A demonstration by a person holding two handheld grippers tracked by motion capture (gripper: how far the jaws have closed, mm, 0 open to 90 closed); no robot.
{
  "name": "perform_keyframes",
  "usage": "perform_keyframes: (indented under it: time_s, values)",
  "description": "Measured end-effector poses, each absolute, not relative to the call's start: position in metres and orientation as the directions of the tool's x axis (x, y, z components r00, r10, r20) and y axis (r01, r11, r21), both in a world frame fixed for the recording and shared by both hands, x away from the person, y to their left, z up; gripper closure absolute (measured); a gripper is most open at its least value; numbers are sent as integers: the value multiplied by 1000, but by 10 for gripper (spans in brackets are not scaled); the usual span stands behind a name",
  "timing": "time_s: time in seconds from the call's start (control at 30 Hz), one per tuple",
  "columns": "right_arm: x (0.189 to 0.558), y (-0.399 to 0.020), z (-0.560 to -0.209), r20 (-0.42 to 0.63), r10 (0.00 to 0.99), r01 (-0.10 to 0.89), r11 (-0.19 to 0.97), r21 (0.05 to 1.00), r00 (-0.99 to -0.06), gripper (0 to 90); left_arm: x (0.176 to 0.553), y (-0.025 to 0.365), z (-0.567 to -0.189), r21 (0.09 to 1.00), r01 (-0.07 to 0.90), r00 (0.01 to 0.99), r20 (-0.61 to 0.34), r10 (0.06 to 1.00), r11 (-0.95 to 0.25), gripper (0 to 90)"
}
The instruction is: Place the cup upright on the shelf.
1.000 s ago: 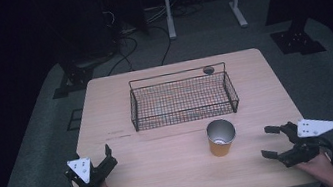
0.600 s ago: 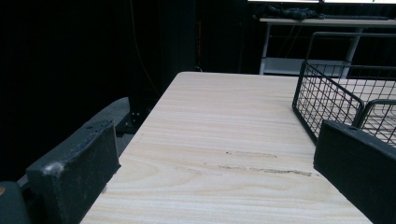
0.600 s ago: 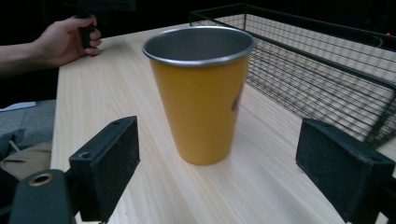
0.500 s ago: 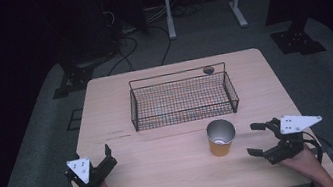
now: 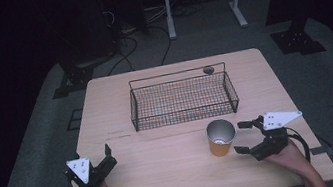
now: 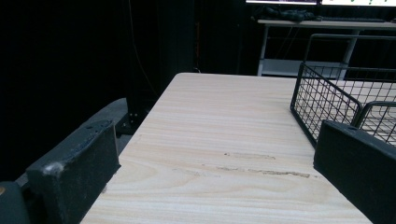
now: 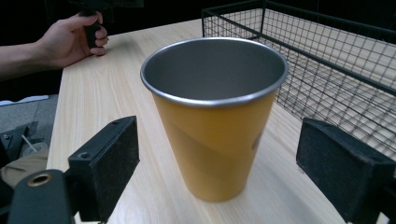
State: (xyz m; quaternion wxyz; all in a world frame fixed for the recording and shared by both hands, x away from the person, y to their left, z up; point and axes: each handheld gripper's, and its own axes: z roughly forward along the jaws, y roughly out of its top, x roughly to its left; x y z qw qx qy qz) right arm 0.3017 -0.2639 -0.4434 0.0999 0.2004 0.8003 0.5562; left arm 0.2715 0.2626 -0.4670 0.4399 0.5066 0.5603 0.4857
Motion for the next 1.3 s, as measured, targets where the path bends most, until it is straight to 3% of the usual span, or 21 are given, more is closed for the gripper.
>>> perform_keyframes:
  time_s: [0.67, 1.3]
  values:
    - [317, -234, -454, 62, 434, 212, 308, 928, -899, 37, 271, 262, -467, 990, 138, -103, 5, 995, 9, 0]
    - [326, -214, -456, 63, 411, 207, 318, 925, -910, 47, 271, 262, -467, 991, 137, -104, 4, 995, 10, 0]
